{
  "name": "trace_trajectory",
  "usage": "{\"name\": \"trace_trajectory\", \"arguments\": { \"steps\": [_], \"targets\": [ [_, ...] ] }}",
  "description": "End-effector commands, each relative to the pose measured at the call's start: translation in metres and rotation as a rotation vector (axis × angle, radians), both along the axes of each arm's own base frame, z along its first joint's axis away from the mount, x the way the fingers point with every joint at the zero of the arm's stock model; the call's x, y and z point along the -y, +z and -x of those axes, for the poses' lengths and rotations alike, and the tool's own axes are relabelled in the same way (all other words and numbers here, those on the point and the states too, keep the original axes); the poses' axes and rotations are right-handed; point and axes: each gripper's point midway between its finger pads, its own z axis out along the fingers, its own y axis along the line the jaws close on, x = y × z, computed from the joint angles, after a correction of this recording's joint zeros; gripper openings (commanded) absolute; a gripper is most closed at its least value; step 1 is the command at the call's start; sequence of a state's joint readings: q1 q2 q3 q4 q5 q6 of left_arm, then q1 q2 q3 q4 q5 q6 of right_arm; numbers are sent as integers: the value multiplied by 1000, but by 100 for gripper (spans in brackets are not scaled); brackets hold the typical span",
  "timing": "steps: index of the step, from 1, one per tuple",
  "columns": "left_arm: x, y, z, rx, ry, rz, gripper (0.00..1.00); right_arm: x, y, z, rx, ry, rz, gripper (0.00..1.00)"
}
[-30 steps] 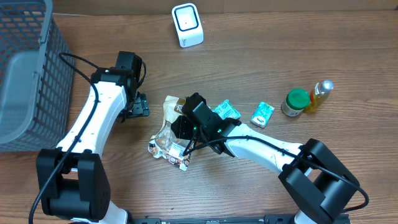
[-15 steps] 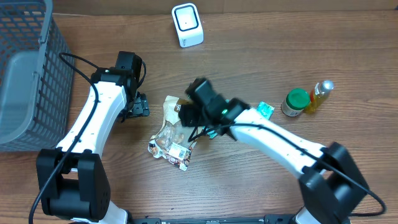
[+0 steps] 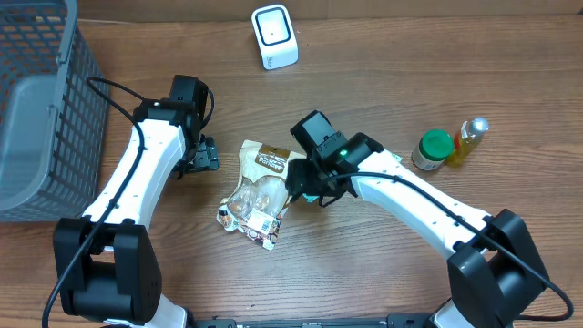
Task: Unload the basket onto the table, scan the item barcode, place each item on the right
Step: 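Return the right gripper to the clear bag and lower onto it, then grasp the light-green packet from the bag with the right gripper, lift right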
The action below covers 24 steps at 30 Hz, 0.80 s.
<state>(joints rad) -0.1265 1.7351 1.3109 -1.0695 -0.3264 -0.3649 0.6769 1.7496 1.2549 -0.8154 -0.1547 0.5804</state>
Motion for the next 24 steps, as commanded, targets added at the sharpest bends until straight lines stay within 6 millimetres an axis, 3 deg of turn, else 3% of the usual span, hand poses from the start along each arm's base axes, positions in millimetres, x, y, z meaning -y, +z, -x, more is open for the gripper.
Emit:
{"name": "trace_trajectory", "arguments": {
  "steps": [1, 4, 8, 15, 24],
  "targets": [
    [-2, 11, -5, 43, 16, -7, 100, -19, -9, 26, -83, 67, -87, 41],
    [-2, 11, -5, 43, 15, -7, 100, -26, -23, 36, -87, 92, -91, 22],
    [-2, 11, -5, 43, 16, -7, 100, -32, -46, 49, -155, -30, -99, 11],
    [-2, 11, -5, 43, 16, -7, 100, -59, -61, 37, -32, -18, -172, 6],
    [-2, 11, -5, 43, 15, -7, 99, -68, -83, 39, -81, -31, -192, 4]
  ]
}}
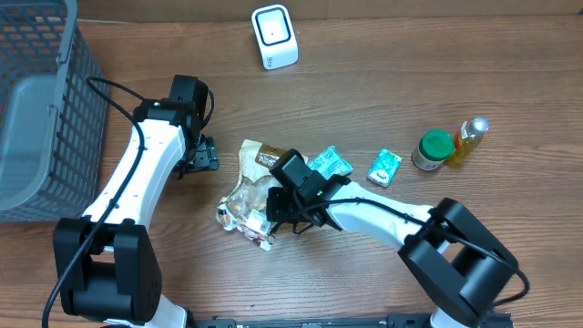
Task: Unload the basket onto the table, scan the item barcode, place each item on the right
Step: 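Grasp the light-green packet from the bag with the right gripper, lift right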
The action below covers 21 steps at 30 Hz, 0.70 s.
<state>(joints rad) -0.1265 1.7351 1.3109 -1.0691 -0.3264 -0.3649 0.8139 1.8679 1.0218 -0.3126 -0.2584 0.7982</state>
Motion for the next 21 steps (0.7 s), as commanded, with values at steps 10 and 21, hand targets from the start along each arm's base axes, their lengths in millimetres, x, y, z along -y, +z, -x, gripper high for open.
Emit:
{"name": "trace_trajectory", "arguments": {
  "steps": [10, 21],
  "targets": [
    [-2, 11, -5, 42, 16, -7, 100, -27, -4, -12, 40, 19, -114, 4],
    [-2, 11, -5, 42, 16, -7, 99, -37, 23, -54, 267, 61, -150, 4]
  ]
}}
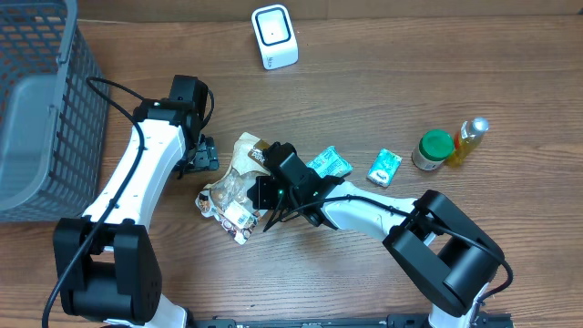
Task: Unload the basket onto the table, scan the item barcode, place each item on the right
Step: 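Grasp the light-green packet from the bag with the right gripper, lift right, then move the left gripper to the light-green packet and grasp its end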
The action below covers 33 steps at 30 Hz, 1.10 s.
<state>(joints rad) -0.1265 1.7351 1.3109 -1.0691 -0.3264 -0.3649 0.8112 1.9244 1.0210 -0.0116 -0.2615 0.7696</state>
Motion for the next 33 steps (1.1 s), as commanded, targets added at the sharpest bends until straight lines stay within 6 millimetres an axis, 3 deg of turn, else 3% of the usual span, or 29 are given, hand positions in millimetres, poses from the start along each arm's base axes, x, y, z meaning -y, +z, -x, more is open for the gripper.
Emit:
{"name": "trace_trajectory", "arguments": {
  "steps": [1, 5, 9, 15, 17, 20, 26, 29, 33],
  "targets": [
    [-2, 11, -5, 42, 16, -7, 100, 3, 14, -20, 91, 32, 36, 4],
    [-2, 11, -5, 42, 16, -7, 100, 16, 52, -38, 114, 46, 94, 4],
    [-2, 11, -5, 42, 16, -7, 100, 49, 75, -65, 134, -26, 199, 10],
    [-2, 11, -5, 42, 16, -7, 100, 123, 56, -83, 51, -179, 378, 16],
    [-2, 11, -5, 42, 16, -7, 100, 150, 51, -89, 38, -237, 452, 29],
    [-2, 11, -5, 42, 16, -7, 100, 181, 47, -95, 23, -301, 519, 32],
    [-3, 11, 1, 6, -16, -14, 99, 211, 43, -97, -37, -354, 547, 47],
    [-5, 10, 18, -76, -45, -25, 100, 218, 42, -95, -53, -364, 558, 56],
    [-5, 10, 17, -72, -45, -24, 99, 224, 41, -96, -50, -349, 572, 61]
  ]
}}
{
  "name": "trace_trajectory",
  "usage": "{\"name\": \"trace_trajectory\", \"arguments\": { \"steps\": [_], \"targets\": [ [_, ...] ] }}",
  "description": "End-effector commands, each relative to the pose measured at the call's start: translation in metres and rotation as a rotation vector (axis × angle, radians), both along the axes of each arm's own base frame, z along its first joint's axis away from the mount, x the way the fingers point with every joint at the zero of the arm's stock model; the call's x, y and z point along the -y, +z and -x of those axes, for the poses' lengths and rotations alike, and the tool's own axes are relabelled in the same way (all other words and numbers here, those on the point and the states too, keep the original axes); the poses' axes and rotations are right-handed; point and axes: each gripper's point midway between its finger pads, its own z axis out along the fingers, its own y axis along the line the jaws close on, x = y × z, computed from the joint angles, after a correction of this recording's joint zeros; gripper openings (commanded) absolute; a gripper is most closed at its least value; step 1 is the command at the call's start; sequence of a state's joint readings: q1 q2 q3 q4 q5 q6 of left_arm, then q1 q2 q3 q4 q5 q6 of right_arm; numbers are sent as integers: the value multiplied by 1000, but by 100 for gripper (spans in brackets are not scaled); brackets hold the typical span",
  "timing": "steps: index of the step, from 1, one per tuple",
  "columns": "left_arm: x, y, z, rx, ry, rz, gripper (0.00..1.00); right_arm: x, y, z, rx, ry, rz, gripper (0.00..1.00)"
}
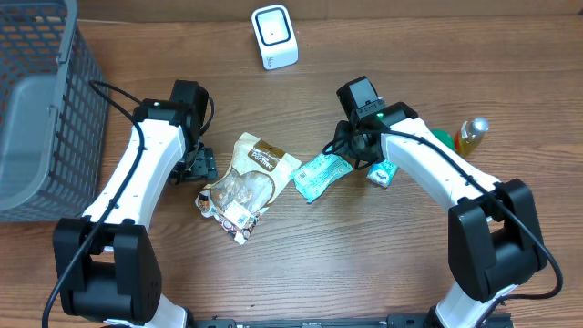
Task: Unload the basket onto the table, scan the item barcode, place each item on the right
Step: 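Move the left gripper to the light-green packet and grasp its end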
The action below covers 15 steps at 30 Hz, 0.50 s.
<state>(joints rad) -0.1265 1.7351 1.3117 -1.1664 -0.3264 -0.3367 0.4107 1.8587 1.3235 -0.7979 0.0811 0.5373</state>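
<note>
The snack bag [248, 182], clear with a brown-and-white top, lies flat at the table's middle with a white label near its lower end. The white barcode scanner [274, 36] stands at the back edge. My left gripper [202, 168] hangs just left of the bag and looks open, with nothing in it. My right gripper [342, 151] hovers over the upper right corner of a teal packet [319, 175], well right of the bag; its fingers are too foreshortened to read.
A second teal packet [383, 171] peeks out under the right arm. A green-lidded jar [444, 136] and a yellow bottle [471, 137] stand at the right. A grey mesh basket [41, 109] fills the left side.
My right gripper was over the bag's right side and is now back and to the right, above the teal packet. The bag lies as it did. My left gripper sits slightly nearer the bag.
My right gripper was first at the bag's right edge, then over its lower right part. By the following moment the bag sat further left and turned, close to the left gripper. Now the right arm is off the bag, which lies free.
</note>
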Motion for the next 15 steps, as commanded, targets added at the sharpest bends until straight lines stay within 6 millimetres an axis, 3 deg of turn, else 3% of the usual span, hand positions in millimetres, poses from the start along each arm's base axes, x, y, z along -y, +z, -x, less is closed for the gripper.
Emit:
{"name": "trace_trajectory", "arguments": {
  "steps": [1, 12, 15],
  "targets": [
    [-2, 10, -6, 34, -19, -9, 100, 6, 8, -4, 23, 10, 14, 61],
    [-2, 10, -6, 34, -19, -9, 99, 9, 6, 1, 5, 79, 45, 72],
    [1, 12, -29, 135, -12, 4, 99, 8, 6, -1, 12, 79, 42, 80]
  ]
}}
